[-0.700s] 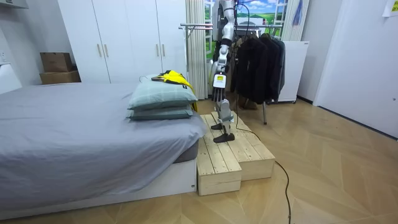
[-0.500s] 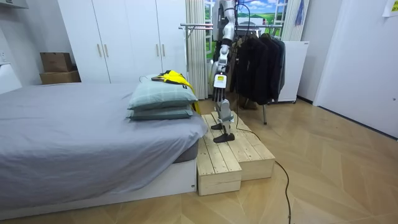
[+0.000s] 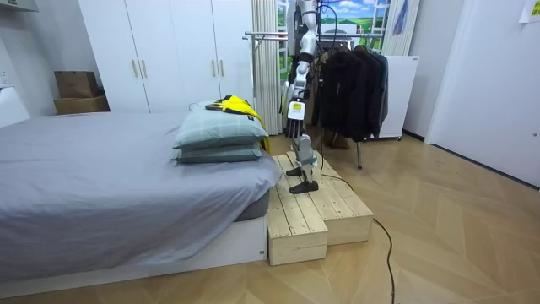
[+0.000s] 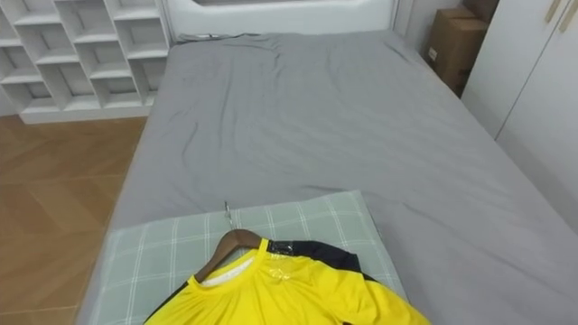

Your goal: Hang clothes

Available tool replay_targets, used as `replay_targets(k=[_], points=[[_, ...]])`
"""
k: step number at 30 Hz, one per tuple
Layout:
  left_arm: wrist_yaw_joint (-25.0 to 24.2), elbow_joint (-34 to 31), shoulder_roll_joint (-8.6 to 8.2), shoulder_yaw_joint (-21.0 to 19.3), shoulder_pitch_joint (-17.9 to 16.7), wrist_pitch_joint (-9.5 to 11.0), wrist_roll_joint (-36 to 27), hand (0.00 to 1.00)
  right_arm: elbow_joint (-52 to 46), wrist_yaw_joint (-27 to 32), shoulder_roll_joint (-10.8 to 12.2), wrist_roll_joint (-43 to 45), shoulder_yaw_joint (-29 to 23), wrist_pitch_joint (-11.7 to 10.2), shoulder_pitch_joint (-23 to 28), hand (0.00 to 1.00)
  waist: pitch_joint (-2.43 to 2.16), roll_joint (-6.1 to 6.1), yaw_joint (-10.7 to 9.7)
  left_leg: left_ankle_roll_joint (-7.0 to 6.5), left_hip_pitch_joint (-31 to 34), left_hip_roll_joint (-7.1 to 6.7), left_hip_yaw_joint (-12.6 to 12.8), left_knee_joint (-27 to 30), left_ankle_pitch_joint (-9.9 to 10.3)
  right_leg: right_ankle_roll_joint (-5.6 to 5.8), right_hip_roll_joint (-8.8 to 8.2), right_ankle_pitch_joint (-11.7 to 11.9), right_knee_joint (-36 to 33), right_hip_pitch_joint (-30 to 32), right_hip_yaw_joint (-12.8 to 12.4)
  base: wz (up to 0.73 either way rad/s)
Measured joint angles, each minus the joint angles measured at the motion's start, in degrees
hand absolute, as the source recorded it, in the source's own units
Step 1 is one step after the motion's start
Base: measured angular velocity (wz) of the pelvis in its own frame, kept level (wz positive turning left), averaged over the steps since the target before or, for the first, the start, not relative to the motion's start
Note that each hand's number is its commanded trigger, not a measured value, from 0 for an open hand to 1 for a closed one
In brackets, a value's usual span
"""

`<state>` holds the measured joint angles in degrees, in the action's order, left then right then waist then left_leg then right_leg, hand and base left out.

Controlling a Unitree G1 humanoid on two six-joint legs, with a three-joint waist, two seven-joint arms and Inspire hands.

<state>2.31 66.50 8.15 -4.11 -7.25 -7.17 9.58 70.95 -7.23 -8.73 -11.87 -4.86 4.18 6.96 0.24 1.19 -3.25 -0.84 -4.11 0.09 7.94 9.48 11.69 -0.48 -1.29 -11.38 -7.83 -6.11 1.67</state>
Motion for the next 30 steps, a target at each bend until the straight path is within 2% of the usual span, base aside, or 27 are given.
replay_targets(k=[8,16,22,30], points=[[0.84,0.21,-0.26,-0.1,0.03,0.1,-0.61,0.0,0.37,-0.51,0.19,-1.31,-0.93,-0.6,0.72,0.0,-0.03,-0.09,-0.23,0.0,-0.01,0.02,-0.03,0.0,0.0,0.0,0.01,0.0,-0.01,0.06,-0.08,0.0],[1.3,0.93,-0.12,-0.24,-0.1,0.12,-5.66,0.0,1.86,-0.48,0.17,-1.98,-1.0,-0.59,0.86,0.0,-0.05,-0.06,-0.18,0.0,-0.04,0.06,0.37,-0.04,0.0,0.0,0.01,0.0,-0.02,0.1,-0.11,0.0],[3.95,0.92,-0.47,-0.36,-0.06,0.59,-5.67,0.0,2.81,-0.44,0.15,-2.0,-0.88,-0.54,0.71,0.0,-0.06,0.01,0.58,0.05,-0.67,0.27,1.18,-0.33,0.03,-0.04,0.26,0.03,-0.08,0.13,-1.13,-0.08],[8.64,-0.58,-0.24,-3.02,-0.38,1.5,-5.46,0.0,2.6,-0.51,0.15,-2.29,-0.85,-0.41,0.57,0.0,-0.05,0.14,0.67,0.08,-1.16,0.38,1.26,-0.32,0.05,-0.07,0.35,0.04,-0.26,0.01,-1.53,-0.02]])
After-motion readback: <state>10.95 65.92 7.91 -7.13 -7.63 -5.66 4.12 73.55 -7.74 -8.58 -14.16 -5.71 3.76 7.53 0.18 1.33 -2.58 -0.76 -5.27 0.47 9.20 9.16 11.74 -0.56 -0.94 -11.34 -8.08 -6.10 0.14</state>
